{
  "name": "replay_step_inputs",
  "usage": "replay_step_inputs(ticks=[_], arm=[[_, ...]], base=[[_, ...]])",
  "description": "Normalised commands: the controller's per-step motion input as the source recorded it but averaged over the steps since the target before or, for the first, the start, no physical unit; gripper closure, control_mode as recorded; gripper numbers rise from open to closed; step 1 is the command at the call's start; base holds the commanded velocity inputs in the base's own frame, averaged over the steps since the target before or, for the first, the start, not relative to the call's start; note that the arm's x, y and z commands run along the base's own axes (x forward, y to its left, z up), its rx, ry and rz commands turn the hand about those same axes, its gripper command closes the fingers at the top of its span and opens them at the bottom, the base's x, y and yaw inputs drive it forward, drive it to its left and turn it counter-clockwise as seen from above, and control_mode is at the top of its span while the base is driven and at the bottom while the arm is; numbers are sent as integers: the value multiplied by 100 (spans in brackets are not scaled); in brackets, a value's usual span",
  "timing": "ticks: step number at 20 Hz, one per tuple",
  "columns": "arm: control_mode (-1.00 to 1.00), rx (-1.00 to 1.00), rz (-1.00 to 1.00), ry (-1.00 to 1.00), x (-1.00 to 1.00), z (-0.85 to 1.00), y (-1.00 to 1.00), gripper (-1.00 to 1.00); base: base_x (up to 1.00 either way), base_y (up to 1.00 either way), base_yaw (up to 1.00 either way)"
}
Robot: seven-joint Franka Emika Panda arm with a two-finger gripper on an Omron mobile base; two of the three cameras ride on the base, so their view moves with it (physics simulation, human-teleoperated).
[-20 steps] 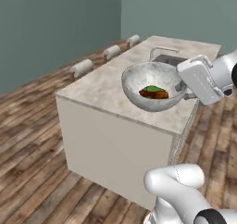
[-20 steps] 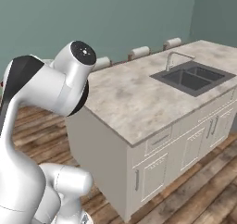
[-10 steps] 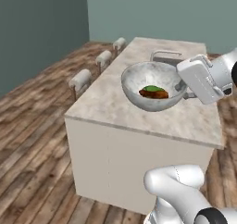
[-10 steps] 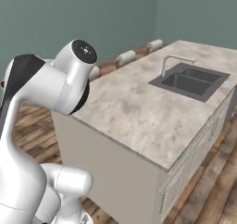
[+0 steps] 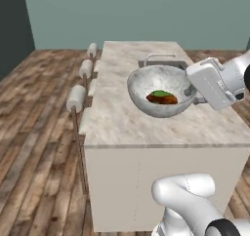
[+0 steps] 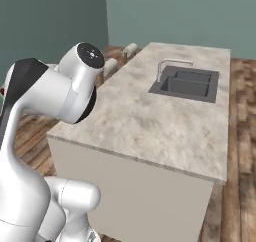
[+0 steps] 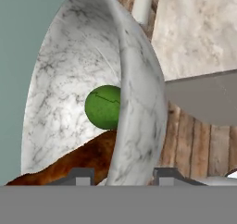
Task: The microwave is finished heating the chicken drumstick and avocado. Take the bowl containing the food and place it on the dining counter.
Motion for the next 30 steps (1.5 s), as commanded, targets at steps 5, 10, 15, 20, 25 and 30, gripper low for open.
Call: replay_step_inputs(ticks=[5,10,15,20,25,30], arm=[[100,0,0,0,0,0,0,100],[-100,0,-25,0,39,-7,21,100],[-100,0,-13,6,94,-35,-28,100],[-100,0,0,15,100,-36,-71,100],[-100,0,0,16,100,-35,-69,100],[-100,0,0,8,100,-40,-35,100]], base=[[20,97,-51],[3,15,-8],[0,0,0],[0,0,0],[0,0,0],[0,0,0]])
